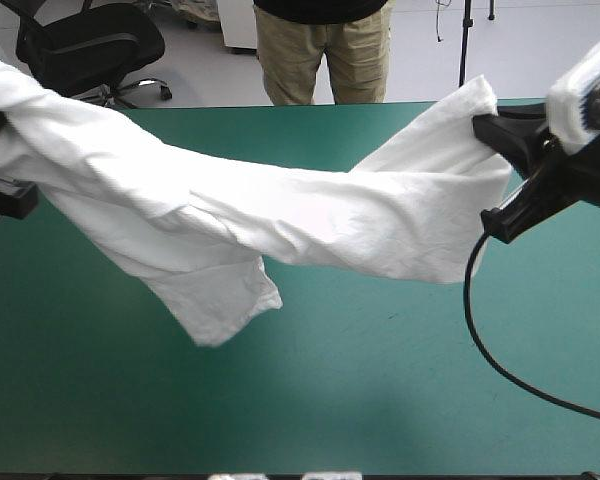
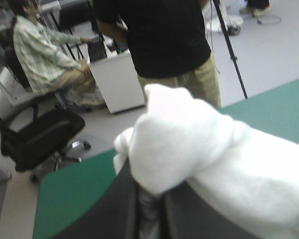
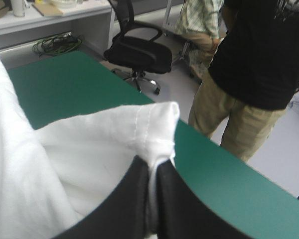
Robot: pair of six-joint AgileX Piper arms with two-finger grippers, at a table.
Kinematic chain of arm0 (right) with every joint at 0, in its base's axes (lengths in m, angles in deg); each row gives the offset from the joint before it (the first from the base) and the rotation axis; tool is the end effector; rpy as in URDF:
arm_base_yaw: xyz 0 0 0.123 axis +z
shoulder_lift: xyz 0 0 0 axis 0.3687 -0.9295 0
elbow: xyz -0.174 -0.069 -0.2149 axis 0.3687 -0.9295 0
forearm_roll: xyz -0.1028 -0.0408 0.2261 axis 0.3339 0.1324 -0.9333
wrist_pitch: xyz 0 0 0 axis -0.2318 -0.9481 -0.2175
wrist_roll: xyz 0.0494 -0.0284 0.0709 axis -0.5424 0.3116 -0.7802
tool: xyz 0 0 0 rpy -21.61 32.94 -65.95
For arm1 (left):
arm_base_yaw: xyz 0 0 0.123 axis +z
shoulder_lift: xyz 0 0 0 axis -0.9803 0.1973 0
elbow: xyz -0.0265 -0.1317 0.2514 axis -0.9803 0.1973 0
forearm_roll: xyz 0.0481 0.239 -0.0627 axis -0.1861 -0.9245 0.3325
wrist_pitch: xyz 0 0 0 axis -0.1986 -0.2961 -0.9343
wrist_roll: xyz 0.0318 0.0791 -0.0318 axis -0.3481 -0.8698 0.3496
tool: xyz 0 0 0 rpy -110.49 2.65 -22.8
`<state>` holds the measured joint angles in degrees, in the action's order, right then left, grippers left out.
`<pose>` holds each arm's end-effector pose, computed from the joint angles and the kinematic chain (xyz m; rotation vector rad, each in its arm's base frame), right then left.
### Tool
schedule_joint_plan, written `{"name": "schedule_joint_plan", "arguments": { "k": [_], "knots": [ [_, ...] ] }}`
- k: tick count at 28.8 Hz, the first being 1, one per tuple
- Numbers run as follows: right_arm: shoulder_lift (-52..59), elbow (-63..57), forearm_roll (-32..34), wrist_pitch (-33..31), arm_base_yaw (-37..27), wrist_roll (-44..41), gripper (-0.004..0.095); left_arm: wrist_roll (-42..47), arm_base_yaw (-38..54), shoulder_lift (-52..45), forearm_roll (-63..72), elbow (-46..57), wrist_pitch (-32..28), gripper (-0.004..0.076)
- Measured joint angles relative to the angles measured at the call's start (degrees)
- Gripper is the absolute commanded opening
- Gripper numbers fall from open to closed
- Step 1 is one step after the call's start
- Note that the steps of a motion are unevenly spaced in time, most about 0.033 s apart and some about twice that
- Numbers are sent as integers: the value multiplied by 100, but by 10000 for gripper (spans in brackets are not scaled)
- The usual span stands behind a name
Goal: Fold the cloth
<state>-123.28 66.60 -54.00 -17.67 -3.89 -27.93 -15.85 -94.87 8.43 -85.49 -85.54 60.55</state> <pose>0.1211 0.0648 0.5891 -0.7289 1.7072 0.2707 0.1051 -0.0255 0.5950 0.4528 1.7339 0.0399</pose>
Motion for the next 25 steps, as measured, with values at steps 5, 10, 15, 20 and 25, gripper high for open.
{"name": "schedule_joint_plan", "arguments": {
  "k": [5, 10, 15, 20, 25],
  "knots": [
    [-38, -1083, 6, 0, 0, -92, -17, 110, 0, 147, 45, 1297, -7, -17],
    [-205, -2473, 17, 144, 0, -173, -17, 187, 0, 536, 155, 2471, -342, -17],
    [-769, -3739, 262, 1270, 0, -284, -17, 199, 0, 1327, 256, 3364, -1289, -17],
    [-1727, -3905, 433, 2437, -148, -359, -18, 243, 0, 2368, 382, 3561, -2673, -17],
    [-2972, -3486, 445, 3252, -599, -353, 0, 317, 0, 3385, 497, 3561, -4199, -17]
  ]
}}
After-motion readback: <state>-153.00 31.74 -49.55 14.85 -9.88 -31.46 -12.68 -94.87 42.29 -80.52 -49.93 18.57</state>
